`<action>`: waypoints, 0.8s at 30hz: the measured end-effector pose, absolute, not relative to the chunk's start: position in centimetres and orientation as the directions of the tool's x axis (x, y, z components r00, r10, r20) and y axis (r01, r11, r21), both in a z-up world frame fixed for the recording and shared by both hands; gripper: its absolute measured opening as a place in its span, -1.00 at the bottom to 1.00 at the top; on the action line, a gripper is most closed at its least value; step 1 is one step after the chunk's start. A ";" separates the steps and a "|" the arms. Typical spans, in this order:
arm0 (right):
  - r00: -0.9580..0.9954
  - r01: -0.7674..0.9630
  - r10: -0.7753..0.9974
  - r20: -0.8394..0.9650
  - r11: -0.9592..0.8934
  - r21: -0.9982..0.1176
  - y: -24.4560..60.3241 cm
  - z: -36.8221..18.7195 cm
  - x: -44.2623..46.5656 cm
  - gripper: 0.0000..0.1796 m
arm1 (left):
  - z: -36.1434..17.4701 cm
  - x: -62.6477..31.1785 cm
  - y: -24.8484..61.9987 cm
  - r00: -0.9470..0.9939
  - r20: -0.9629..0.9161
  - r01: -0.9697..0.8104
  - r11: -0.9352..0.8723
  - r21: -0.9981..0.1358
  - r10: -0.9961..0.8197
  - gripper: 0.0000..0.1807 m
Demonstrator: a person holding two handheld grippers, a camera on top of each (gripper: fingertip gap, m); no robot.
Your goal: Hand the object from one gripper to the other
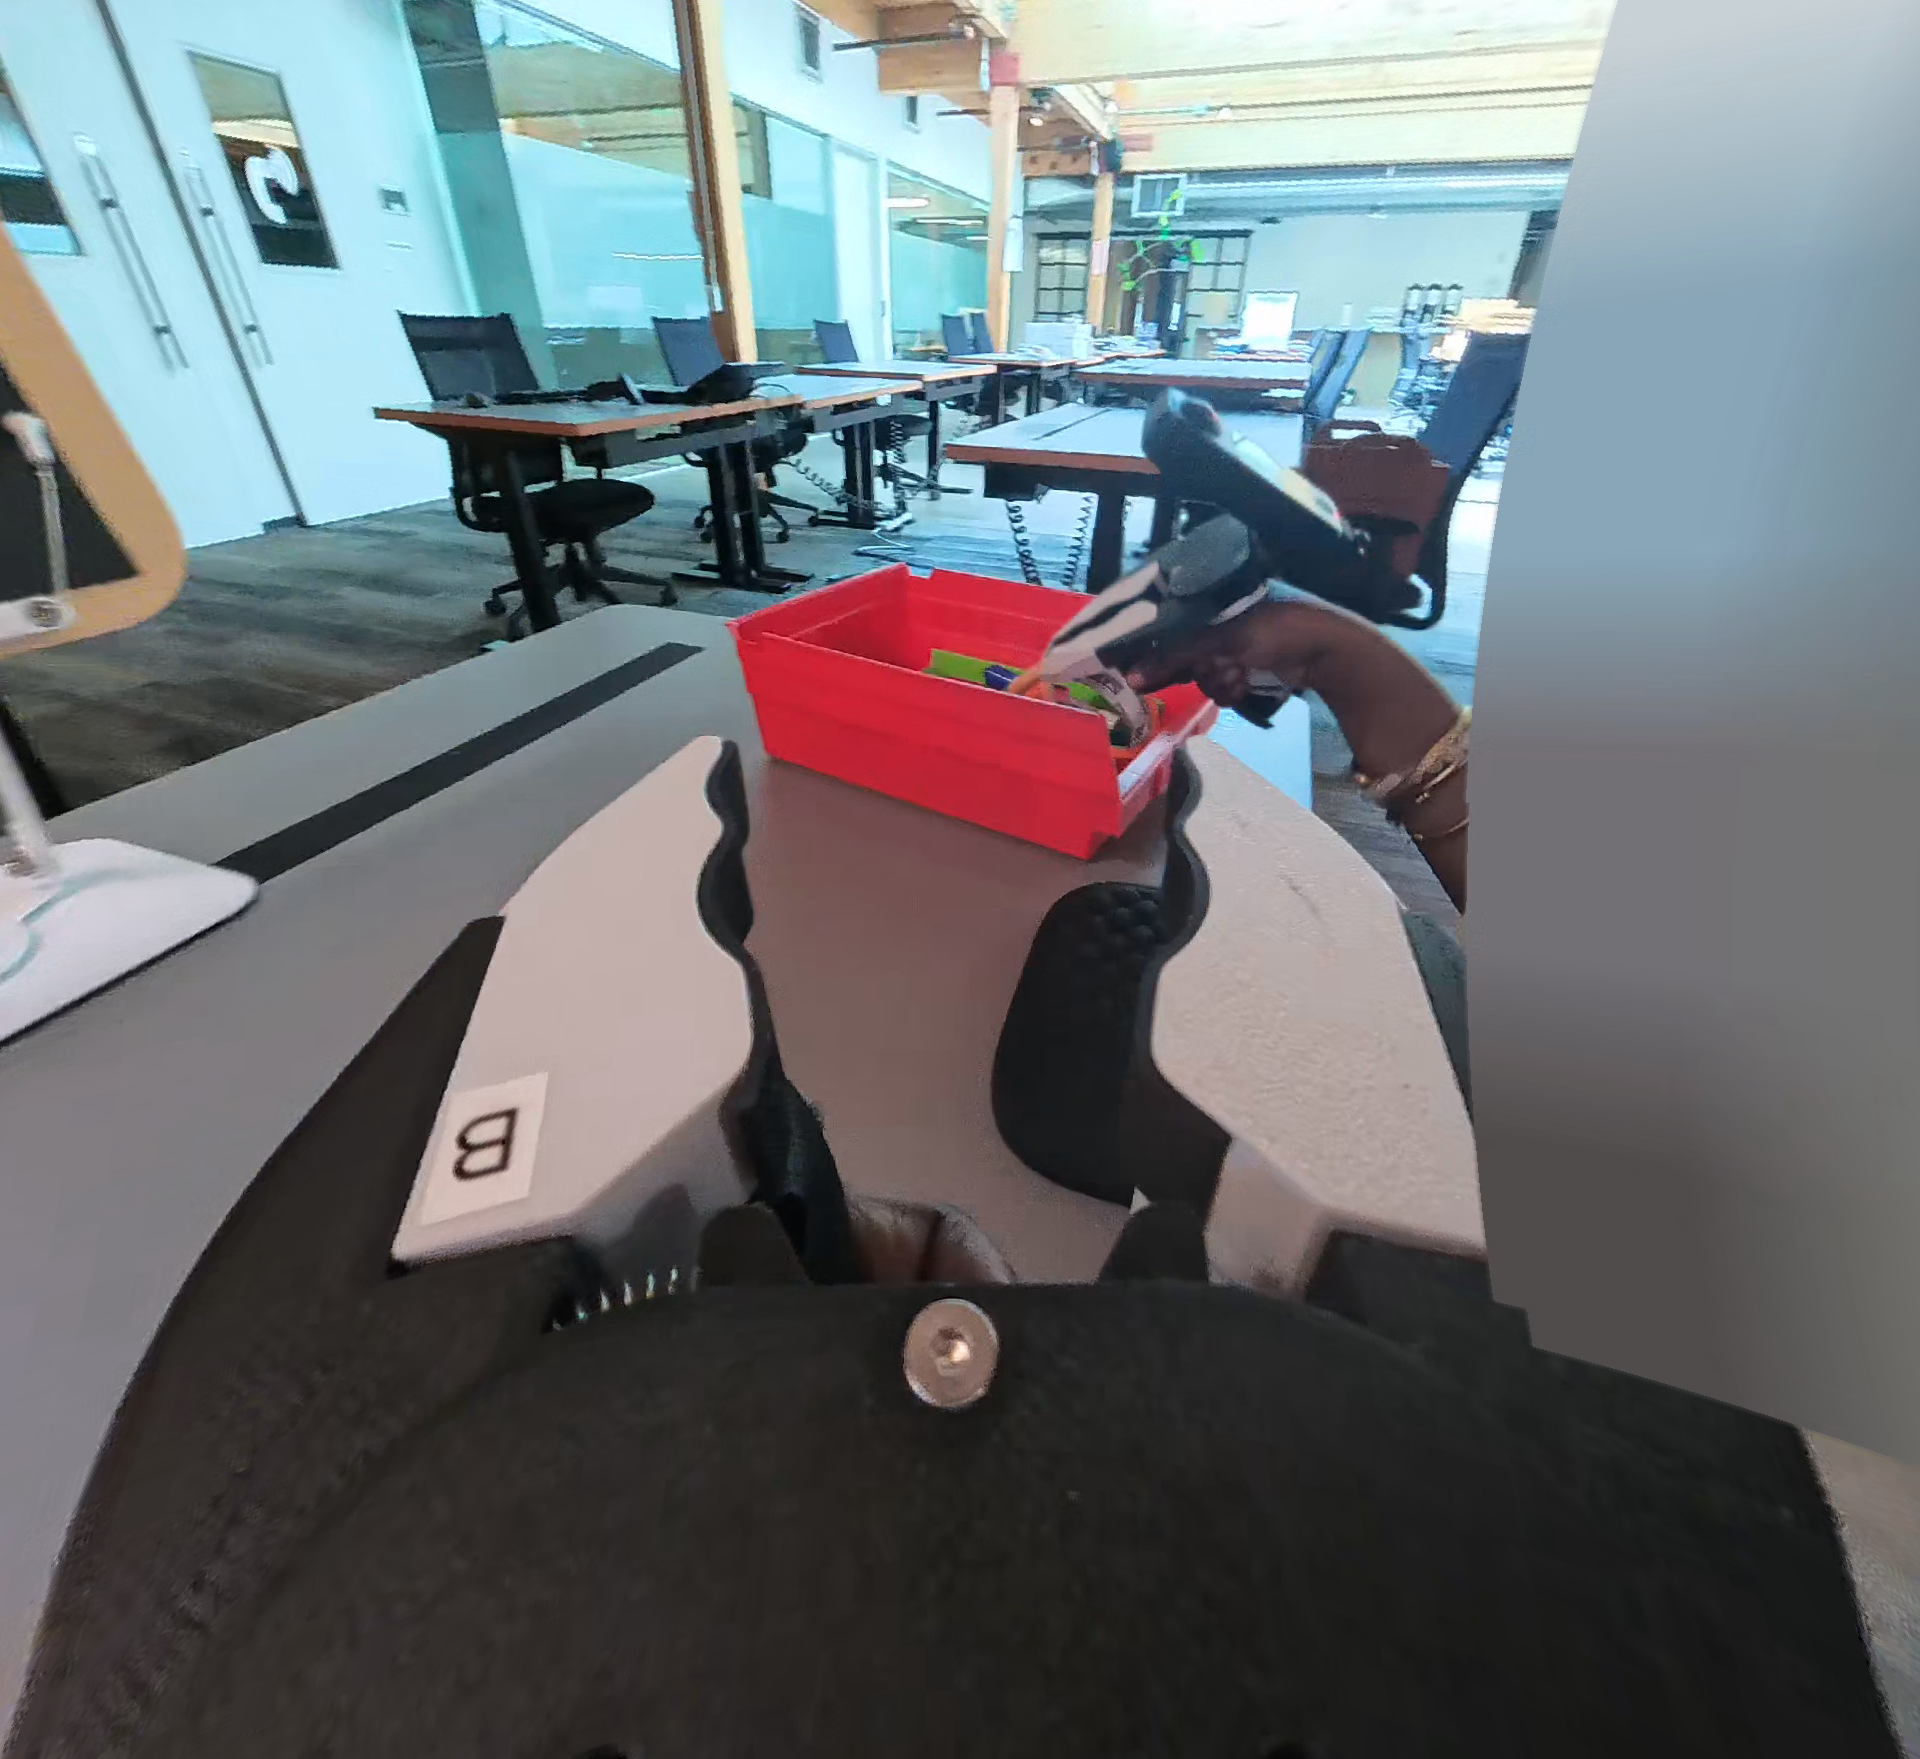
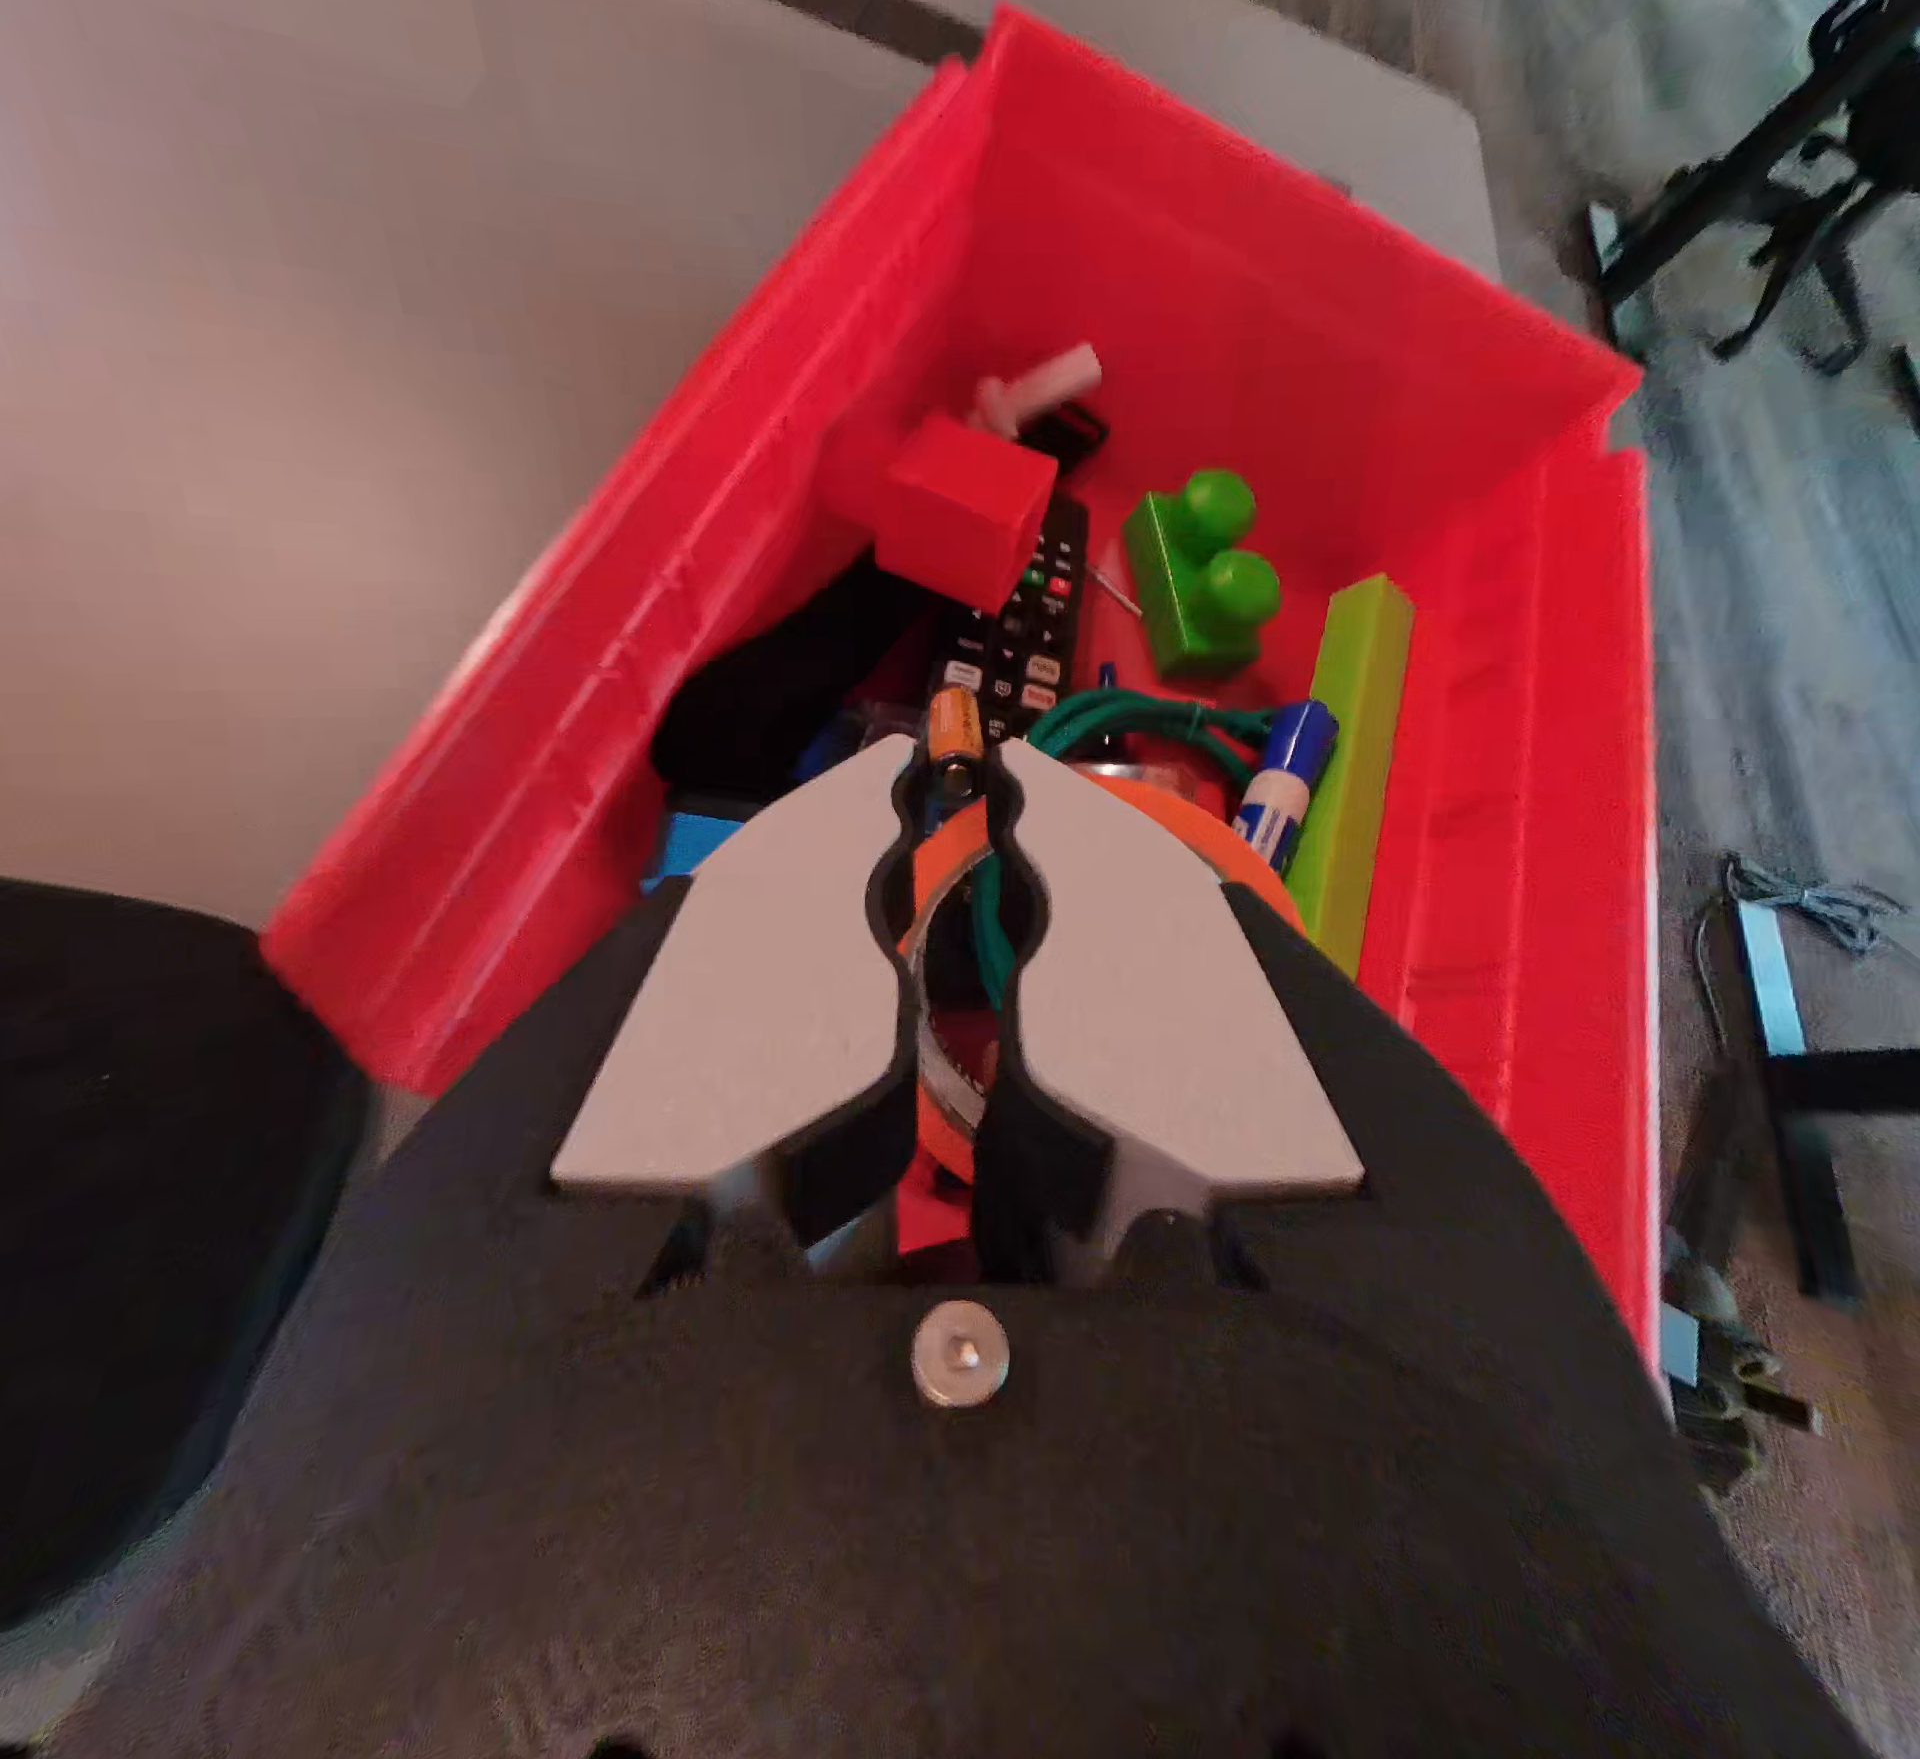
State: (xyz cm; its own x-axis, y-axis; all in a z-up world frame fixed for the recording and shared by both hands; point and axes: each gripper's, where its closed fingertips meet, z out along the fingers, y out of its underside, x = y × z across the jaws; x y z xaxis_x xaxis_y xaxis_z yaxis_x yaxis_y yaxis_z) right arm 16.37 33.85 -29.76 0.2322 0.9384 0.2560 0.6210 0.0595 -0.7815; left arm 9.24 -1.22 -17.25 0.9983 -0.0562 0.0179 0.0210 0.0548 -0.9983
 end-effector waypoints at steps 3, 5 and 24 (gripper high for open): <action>0.282 0.631 0.920 0.273 0.037 -0.775 35.0 -30.5 16.1 -0.88 | -16.2 8.5 -3.2 1.000 0.026 0.026 0.079 -0.997 -0.010 -0.15; 0.283 0.644 0.923 0.261 0.018 -0.764 35.0 -31.2 15.9 -0.88 | -15.8 7.8 -4.6 0.999 0.019 0.016 0.077 -0.997 0.040 -0.15; 0.292 0.390 0.947 0.137 0.013 -0.921 32.1 -23.9 16.2 -0.36 | -20.7 -1.5 -27.9 0.749 -0.311 0.060 -0.527 -0.848 0.584 -0.29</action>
